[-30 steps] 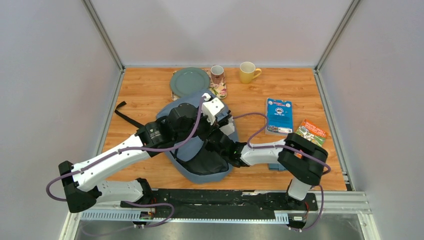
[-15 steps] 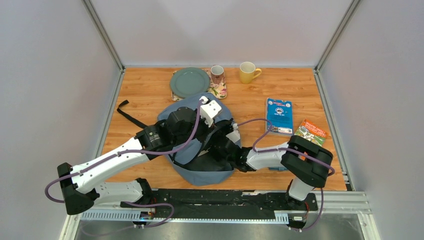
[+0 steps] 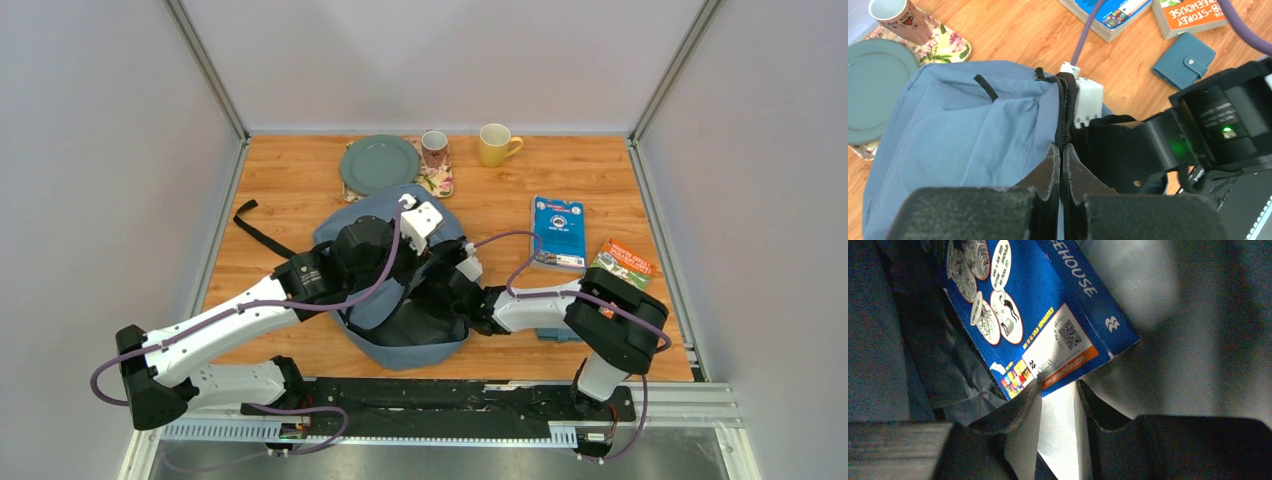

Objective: Pack the student bag
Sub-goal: Place the book in the student bag.

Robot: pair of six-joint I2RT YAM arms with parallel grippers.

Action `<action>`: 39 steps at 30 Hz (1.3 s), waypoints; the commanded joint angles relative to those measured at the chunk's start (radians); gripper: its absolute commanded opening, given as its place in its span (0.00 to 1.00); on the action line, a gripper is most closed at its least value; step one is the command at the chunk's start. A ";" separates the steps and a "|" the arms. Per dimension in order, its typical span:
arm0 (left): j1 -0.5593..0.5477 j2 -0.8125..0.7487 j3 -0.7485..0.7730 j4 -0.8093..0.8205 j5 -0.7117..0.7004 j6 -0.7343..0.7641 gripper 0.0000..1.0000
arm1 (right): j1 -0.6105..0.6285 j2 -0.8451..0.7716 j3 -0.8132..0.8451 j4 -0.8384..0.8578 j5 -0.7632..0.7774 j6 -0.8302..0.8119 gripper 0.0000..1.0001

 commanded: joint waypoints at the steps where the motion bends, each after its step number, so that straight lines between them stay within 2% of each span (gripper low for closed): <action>1: -0.005 -0.029 0.007 0.063 0.036 -0.006 0.00 | -0.028 0.083 0.096 0.120 -0.017 -0.060 0.31; 6: -0.005 -0.029 0.001 0.056 0.037 -0.006 0.00 | -0.029 0.110 0.158 0.126 -0.028 -0.147 0.35; 10: -0.005 -0.032 -0.010 0.050 0.004 -0.003 0.00 | -0.028 -0.037 0.074 0.094 0.009 -0.216 0.46; 13: -0.005 -0.037 -0.019 0.032 -0.033 -0.011 0.00 | -0.026 -0.196 0.020 -0.047 0.058 -0.235 0.52; 16: -0.005 -0.053 -0.054 0.047 -0.053 -0.026 0.00 | -0.023 -0.350 0.006 -0.312 0.127 -0.232 0.54; 20: -0.005 -0.047 -0.077 0.093 -0.006 -0.063 0.00 | -0.023 -0.531 -0.024 -0.667 0.264 -0.191 0.57; 24: -0.003 -0.003 -0.073 0.093 0.062 -0.106 0.01 | -0.023 -0.697 -0.043 -0.852 0.388 -0.164 0.59; 26: -0.005 0.026 -0.074 0.098 0.127 -0.135 0.11 | -0.023 -0.793 -0.040 -0.949 0.416 -0.155 0.60; 27: -0.005 0.035 -0.077 0.098 0.155 -0.144 0.21 | -0.022 -0.824 -0.037 -0.980 0.454 -0.149 0.60; 28: -0.005 0.046 -0.076 0.096 0.181 -0.150 0.39 | -0.022 -0.885 -0.035 -1.004 0.478 -0.152 0.62; 30: -0.005 0.075 -0.053 0.089 0.244 -0.178 0.53 | -0.023 -0.945 -0.026 -1.069 0.546 -0.176 0.67; 32: -0.005 0.091 -0.034 0.090 0.281 -0.195 0.69 | -0.035 -1.016 -0.015 -1.101 0.572 -0.216 0.78; 34: -0.005 0.094 -0.013 0.107 0.291 -0.204 0.73 | -0.057 -1.057 0.001 -1.113 0.591 -0.288 0.82; 37: -0.005 0.101 0.010 0.180 0.294 -0.210 0.74 | -0.152 -1.052 0.026 -1.113 0.563 -0.414 0.88; 39: -0.005 0.149 0.066 0.214 0.258 -0.200 0.75 | -0.296 -1.027 0.058 -1.069 0.455 -0.518 0.90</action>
